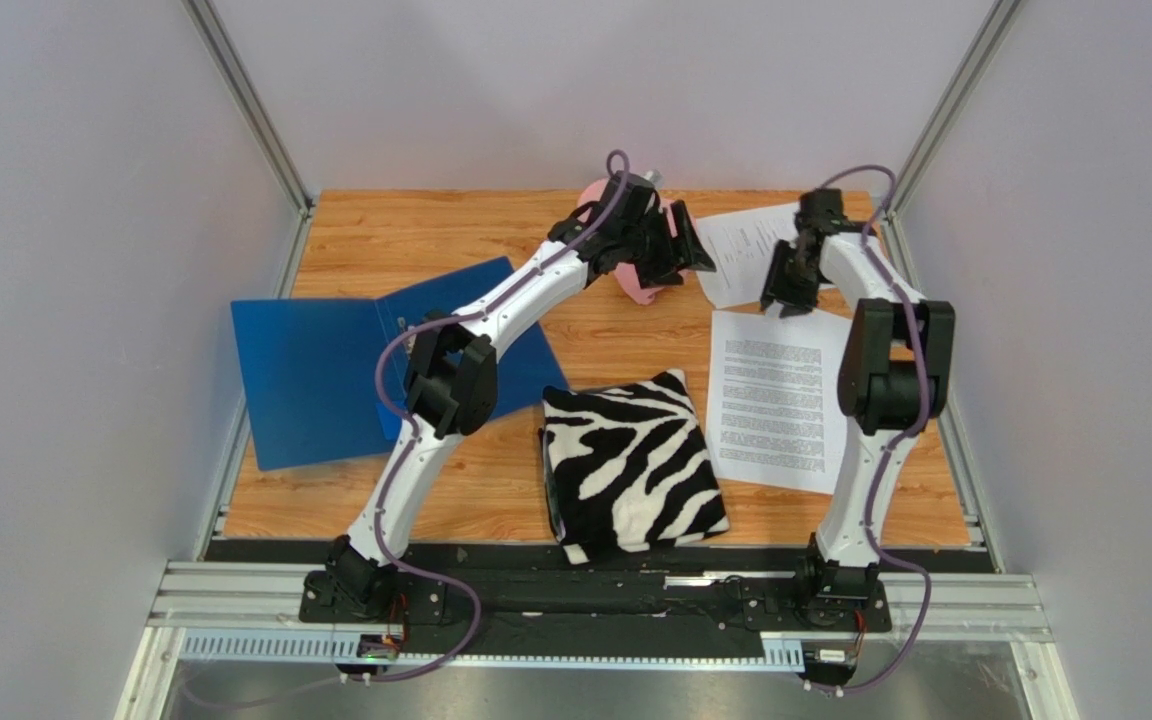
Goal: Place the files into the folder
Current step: Pick up the file from the center of the board, then pass from the right arm to the left
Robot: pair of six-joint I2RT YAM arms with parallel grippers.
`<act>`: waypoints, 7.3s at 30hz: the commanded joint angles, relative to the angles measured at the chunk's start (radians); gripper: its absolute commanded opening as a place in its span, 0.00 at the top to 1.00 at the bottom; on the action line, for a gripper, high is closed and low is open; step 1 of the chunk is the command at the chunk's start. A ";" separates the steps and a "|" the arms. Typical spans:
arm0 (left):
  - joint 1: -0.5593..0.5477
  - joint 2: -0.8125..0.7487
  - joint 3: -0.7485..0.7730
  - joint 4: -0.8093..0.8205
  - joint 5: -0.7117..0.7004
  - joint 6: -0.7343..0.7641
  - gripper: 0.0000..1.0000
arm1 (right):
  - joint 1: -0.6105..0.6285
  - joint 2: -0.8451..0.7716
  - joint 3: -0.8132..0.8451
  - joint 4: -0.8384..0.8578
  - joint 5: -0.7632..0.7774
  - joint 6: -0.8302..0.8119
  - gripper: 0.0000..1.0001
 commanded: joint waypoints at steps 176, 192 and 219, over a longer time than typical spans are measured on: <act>-0.207 -0.184 -0.262 -0.131 0.222 0.768 0.19 | -0.545 -0.663 -0.715 0.142 -0.596 0.373 1.00; -0.442 -0.227 -0.328 0.083 -0.121 1.206 0.16 | -0.545 -0.691 -0.741 0.113 -0.563 0.392 0.95; -0.458 -0.048 -0.157 0.087 -0.263 1.152 0.58 | -0.551 -0.728 -0.757 0.093 -0.585 0.390 0.84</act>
